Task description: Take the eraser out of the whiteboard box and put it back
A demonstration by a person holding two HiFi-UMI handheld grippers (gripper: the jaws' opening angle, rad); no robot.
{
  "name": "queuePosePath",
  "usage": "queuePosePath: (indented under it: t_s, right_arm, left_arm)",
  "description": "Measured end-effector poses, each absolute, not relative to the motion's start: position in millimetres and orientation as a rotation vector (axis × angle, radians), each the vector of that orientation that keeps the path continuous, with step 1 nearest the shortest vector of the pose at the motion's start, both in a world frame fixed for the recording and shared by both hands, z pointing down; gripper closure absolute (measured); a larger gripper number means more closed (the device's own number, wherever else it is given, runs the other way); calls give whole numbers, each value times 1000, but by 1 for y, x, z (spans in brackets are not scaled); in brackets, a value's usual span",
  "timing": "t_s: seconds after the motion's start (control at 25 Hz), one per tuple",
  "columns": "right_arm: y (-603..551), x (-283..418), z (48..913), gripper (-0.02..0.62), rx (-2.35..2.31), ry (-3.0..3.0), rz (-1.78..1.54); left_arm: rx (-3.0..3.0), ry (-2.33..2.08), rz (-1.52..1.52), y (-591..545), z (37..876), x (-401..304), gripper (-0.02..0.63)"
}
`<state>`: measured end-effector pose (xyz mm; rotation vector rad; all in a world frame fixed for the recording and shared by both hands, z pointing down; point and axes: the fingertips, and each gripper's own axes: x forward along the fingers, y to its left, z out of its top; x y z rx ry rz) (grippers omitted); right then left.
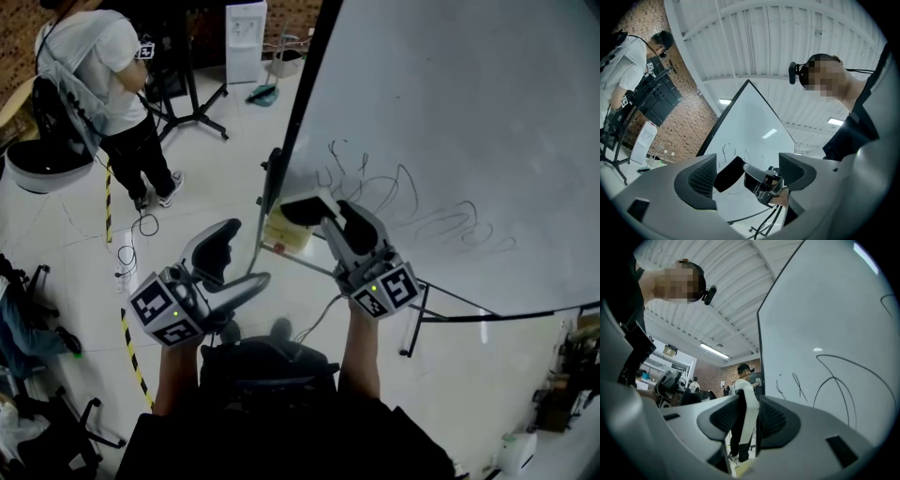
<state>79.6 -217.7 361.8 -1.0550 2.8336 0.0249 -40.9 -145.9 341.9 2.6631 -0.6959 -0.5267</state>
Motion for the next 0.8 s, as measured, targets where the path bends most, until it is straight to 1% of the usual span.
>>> queuePosePath:
  t_s: [0.48,0.8]
  right_arm:
    - [-238,67,435,439,-1129,3001,-44]
    - [-244,65,456,439,-1142,3029,-63]
  left_arm:
    - [2648,-706,-523,-147,348,-43,192]
    - [2641,-714,-518,-148,352,-44,192]
